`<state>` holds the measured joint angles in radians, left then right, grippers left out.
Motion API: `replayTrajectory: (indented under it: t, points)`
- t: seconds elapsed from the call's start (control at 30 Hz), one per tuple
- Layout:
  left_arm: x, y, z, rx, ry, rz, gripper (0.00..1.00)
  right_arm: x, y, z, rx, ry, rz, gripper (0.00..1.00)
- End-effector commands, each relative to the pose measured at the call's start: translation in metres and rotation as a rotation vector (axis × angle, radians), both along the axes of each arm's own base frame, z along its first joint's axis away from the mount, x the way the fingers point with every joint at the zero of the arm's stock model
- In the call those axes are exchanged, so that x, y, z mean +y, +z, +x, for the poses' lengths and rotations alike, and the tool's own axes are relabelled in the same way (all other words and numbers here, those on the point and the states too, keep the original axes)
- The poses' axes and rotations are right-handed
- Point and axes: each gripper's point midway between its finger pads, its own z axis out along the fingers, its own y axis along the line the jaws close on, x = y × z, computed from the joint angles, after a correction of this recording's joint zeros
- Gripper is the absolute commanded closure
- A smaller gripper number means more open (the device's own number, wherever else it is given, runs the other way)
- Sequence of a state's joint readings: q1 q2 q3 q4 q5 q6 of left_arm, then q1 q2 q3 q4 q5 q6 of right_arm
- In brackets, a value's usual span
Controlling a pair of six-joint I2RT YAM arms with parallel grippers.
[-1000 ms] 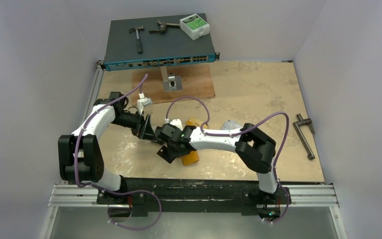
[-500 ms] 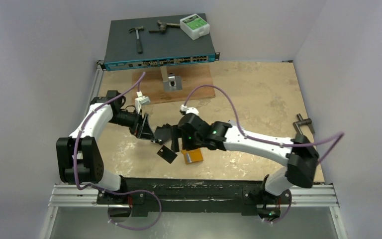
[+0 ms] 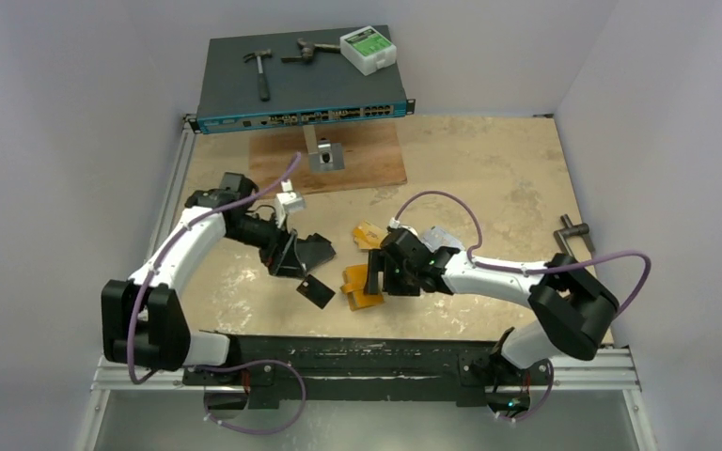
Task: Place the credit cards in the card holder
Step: Close the card holder at the center of the board.
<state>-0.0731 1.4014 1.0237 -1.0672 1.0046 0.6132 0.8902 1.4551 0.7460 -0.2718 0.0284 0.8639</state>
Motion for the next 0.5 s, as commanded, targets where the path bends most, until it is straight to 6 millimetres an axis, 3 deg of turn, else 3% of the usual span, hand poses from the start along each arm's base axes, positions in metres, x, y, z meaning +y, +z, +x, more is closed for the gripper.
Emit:
replayTrajectory:
  t: [0.0,0.13,0.33,0.47]
  points:
    - [-0.025,0.000,-0.014,-0.211,-0.165,0.068,0.14,0.025,0.001,0.009,-0.023,0.004,0.103,0.26]
    - [-0.035,-0.007,-0.014,-0.195,-0.215,0.095,0.14,0.023,-0.009,0.012,-0.018,-0.016,0.060,0.28]
    - [-0.047,-0.033,-0.008,-0.259,-0.266,0.184,0.14,0.023,-0.023,0.004,0.002,-0.029,0.040,0.32]
    - [-0.057,-0.052,0.007,-0.366,-0.278,0.285,0.14,0.019,-0.034,-0.003,0.022,-0.067,0.061,0.36]
